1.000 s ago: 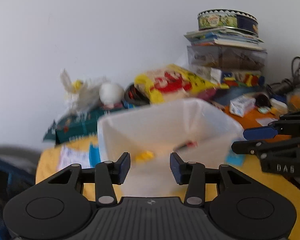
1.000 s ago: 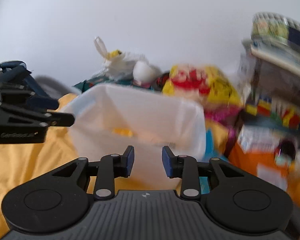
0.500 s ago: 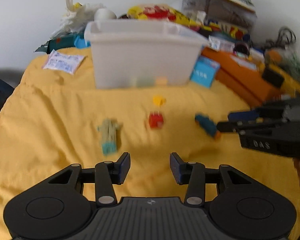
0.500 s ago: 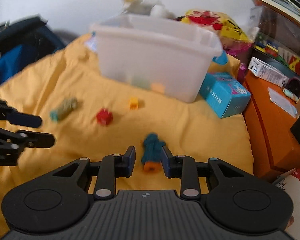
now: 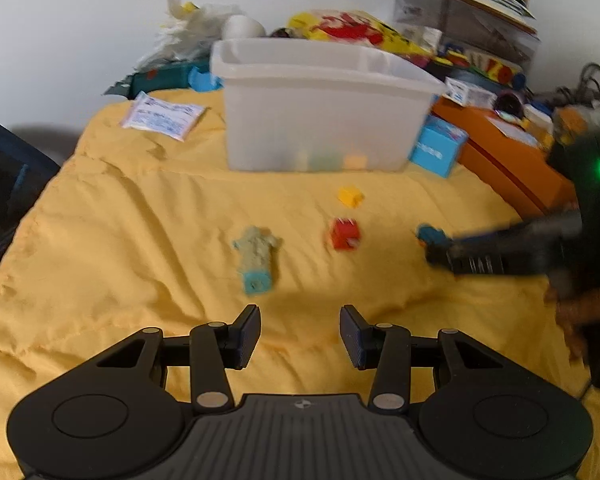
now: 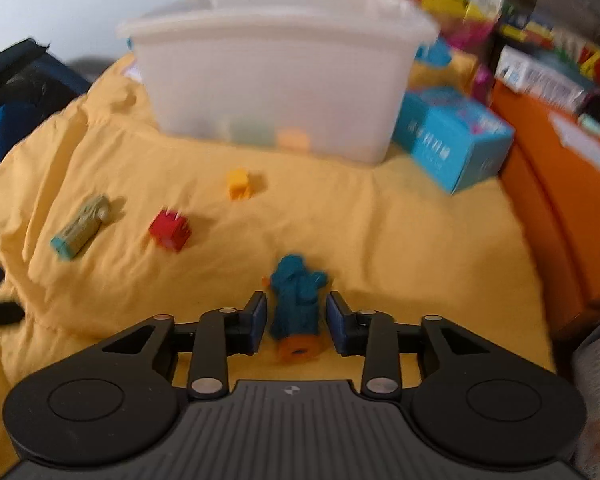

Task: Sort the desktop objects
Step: 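Grasp the beige figure with left while right grasps the teal figure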

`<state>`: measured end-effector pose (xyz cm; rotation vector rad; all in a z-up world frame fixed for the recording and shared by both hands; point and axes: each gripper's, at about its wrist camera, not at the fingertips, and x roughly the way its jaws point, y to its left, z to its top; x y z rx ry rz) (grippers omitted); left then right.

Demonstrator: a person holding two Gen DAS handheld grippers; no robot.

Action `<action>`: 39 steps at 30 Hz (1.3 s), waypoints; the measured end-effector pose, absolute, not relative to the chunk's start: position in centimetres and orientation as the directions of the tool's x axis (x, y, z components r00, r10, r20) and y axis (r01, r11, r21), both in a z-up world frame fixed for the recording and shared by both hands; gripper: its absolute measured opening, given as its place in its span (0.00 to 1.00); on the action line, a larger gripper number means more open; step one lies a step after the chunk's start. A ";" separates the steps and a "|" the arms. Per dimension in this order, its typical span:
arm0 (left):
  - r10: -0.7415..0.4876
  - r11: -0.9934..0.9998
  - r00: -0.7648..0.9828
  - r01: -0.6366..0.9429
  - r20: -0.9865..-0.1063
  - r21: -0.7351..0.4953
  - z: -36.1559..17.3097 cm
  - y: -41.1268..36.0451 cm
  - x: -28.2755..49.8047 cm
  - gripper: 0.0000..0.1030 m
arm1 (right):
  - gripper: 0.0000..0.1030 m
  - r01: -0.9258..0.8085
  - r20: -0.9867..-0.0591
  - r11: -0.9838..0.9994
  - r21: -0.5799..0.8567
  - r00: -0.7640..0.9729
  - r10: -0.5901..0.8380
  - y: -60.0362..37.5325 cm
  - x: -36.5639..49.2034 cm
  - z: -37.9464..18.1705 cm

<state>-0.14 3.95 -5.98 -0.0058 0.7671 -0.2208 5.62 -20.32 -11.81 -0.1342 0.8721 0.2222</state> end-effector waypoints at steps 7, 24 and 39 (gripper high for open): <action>-0.135 0.987 0.730 0.158 -0.670 -0.026 -6.6 4.2 4.0 0.59 | 0.28 -0.331 -0.779 0.943 -0.027 0.598 0.188 -19.4 1.6 -11.4; -0.218 0.963 0.636 0.263 -0.740 -0.058 -7.8 2.9 2.6 0.28 | 0.36 -0.356 -0.765 0.931 -0.084 0.622 0.169 -19.0 -0.2 -11.6; -0.245 0.955 0.640 0.289 -0.729 -0.067 -7.6 2.5 -1.0 0.29 | 0.28 -0.399 -0.761 0.915 -0.060 0.612 0.216 -18.9 -0.2 -11.1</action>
